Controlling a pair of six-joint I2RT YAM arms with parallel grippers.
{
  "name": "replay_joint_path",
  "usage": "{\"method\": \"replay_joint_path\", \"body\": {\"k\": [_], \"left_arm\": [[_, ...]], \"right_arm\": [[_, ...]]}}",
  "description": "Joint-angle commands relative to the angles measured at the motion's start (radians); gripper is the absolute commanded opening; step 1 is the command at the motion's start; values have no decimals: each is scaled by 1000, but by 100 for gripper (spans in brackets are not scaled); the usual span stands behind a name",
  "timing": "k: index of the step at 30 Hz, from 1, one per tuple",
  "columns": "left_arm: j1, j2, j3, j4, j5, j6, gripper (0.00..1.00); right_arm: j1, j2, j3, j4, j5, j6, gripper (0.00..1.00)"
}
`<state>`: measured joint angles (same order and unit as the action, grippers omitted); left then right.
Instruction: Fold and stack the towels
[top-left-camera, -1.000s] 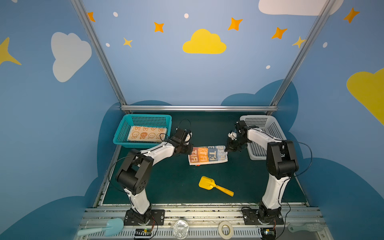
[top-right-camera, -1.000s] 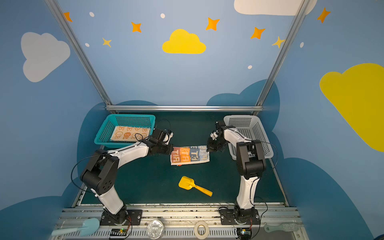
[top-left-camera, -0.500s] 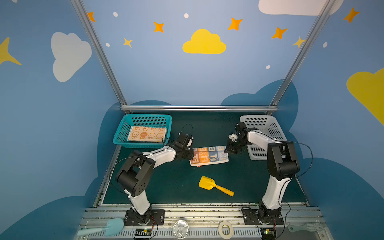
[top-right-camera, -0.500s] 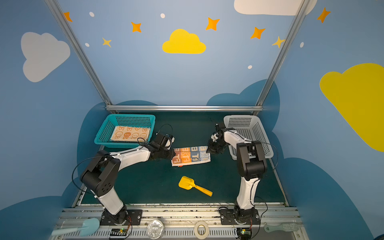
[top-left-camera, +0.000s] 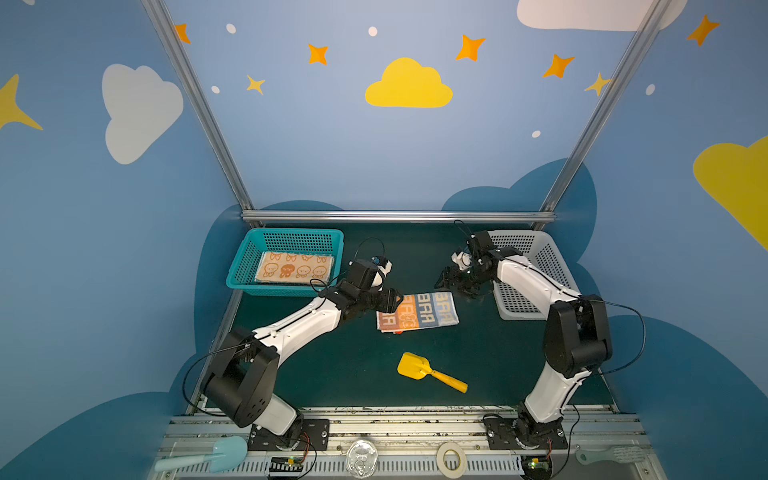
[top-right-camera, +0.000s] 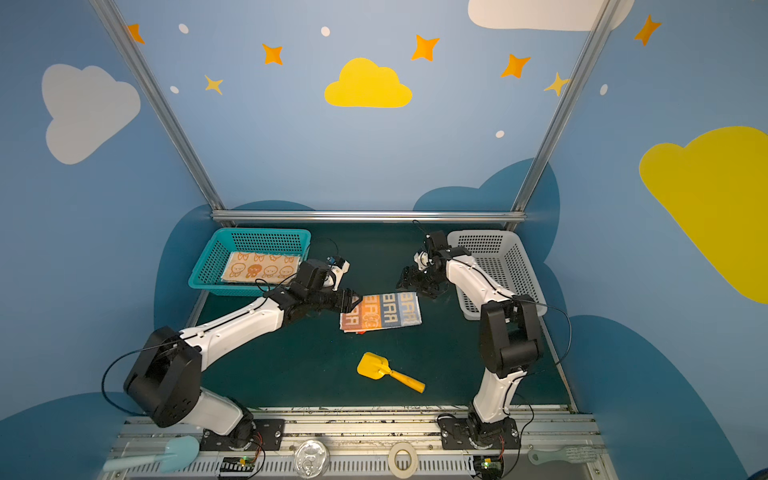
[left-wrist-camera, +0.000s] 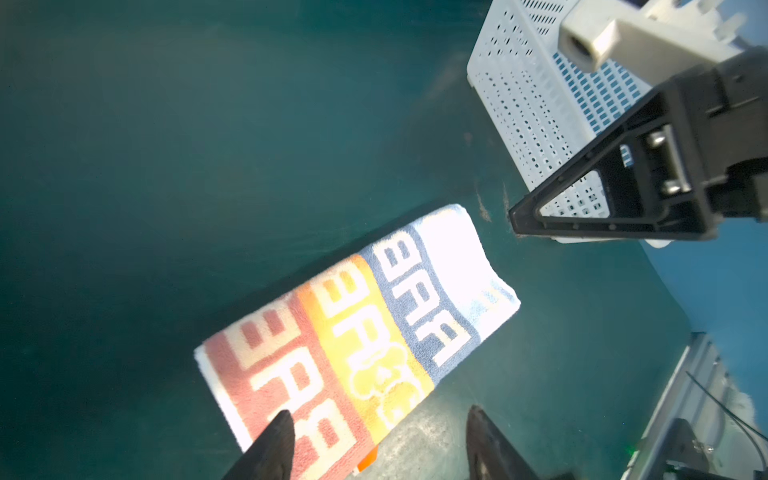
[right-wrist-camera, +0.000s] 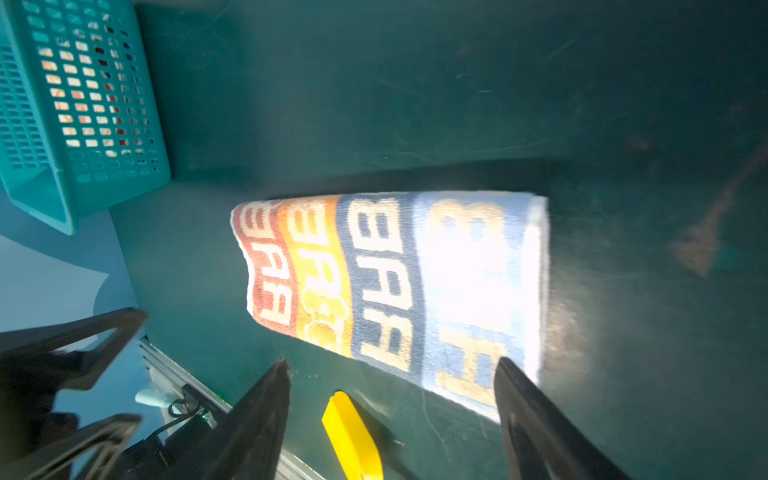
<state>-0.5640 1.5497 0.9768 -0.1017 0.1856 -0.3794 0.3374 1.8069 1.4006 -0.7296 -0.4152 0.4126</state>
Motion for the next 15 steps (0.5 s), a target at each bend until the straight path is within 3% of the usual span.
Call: {"method": "replay_joint_path", "body": {"k": [1, 8, 15], "left_arm": [[-3, 59, -34, -9, 12, -72, 74], [6, 126, 1, -146, -90, -76, 100], [8, 271, 103, -226, -32, -70, 100]], "right_arm": [[-6, 38, -18, -3, -14, 5, 83], [-32, 40, -82, -23, 70, -33, 88], [-31, 95, -115, 14, 99, -22, 88]]}}
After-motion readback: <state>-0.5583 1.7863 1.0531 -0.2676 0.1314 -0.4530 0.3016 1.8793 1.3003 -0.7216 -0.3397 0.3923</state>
